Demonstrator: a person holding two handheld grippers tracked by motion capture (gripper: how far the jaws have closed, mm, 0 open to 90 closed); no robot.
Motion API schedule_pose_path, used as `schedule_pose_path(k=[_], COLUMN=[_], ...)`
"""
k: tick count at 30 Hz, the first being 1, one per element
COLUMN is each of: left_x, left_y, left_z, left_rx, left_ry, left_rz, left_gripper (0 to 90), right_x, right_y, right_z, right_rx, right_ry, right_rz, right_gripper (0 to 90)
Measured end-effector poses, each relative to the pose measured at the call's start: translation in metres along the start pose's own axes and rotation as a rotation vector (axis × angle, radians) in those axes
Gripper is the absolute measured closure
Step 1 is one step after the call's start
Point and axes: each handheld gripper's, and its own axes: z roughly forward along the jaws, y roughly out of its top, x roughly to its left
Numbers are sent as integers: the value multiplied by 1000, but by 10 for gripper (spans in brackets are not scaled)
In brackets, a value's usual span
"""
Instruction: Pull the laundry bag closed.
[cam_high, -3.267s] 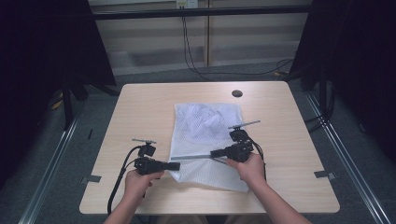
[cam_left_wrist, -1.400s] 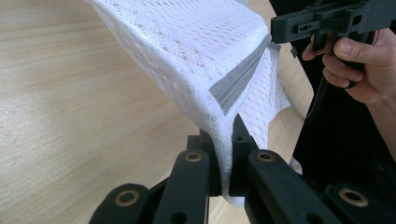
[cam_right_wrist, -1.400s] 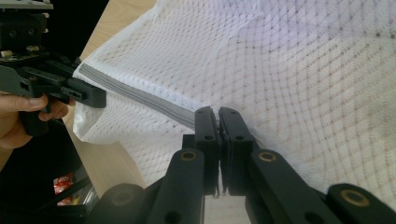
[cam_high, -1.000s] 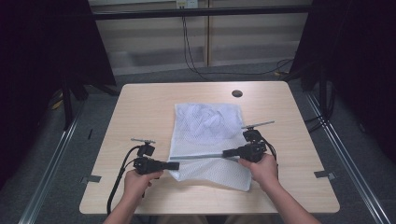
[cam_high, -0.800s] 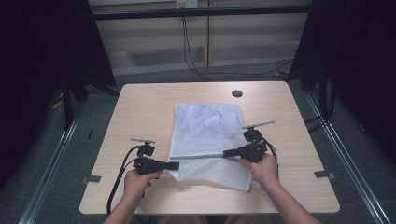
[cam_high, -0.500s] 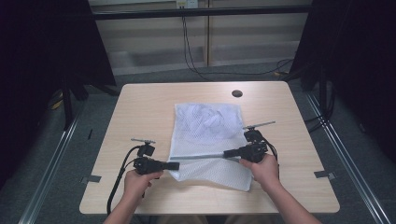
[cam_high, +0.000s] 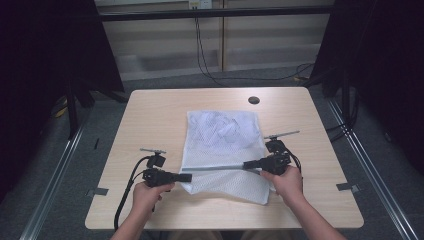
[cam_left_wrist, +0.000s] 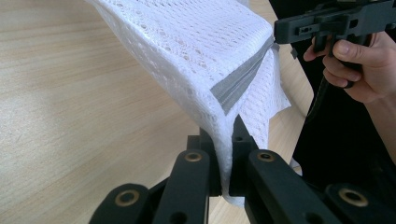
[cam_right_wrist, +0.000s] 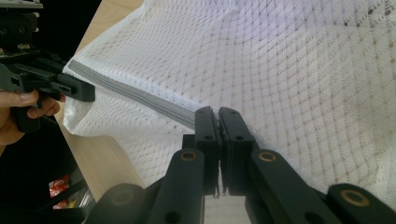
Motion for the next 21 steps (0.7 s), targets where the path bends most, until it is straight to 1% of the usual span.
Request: schedule_pose_path(k=[4,5,7,8,11,12,13,14,15,16,19,20,21], left_x=[1,1,0,1,1,0,0,0,-1,0,0,0,0], left_y=[0,0,0,0,0,0,0,0,0,0,0,0,0], left_z=[-1,-1,0,1,0,0,0,0,0,0,0,0,0], left_rx=[0,3,0,5,3,0,0,0,2,4,4,-1,1], left_ry=[5,-1,1,0,0,1,1,5,-4,1,0,0,-2], left_rz=[4,4,1,8,6,-3,-3,6,-1,12,7,0,5], left_gripper=[891,891,891,891,891,891,891,891,891,891,891,891,891], right_x=[-2,-2,-3,-3,-4,-4,-4,-6,-6,-6,-8,-8,-8], right_y=[-1,-1,-1,-1,-2,-2,-2,-2,-2,-3,-3,-3,-3], right_z=[-1,-1,-2,-3,-3,-3,-3,-4,-4,-4,-6,-6,-7], right_rx=[-2,-2,-4,-2,-3,-3,-3,-2,-2,-6,-5,-5,-7], right_ry=[-6,-4,0,-5,-4,-14,-14,1,1,-1,-13,-13,-8], right_rz=[-4,4,6,6,8,1,1,12,12,9,11,11,10], right_gripper=[869,869,869,869,869,869,869,869,869,869,869,869,869])
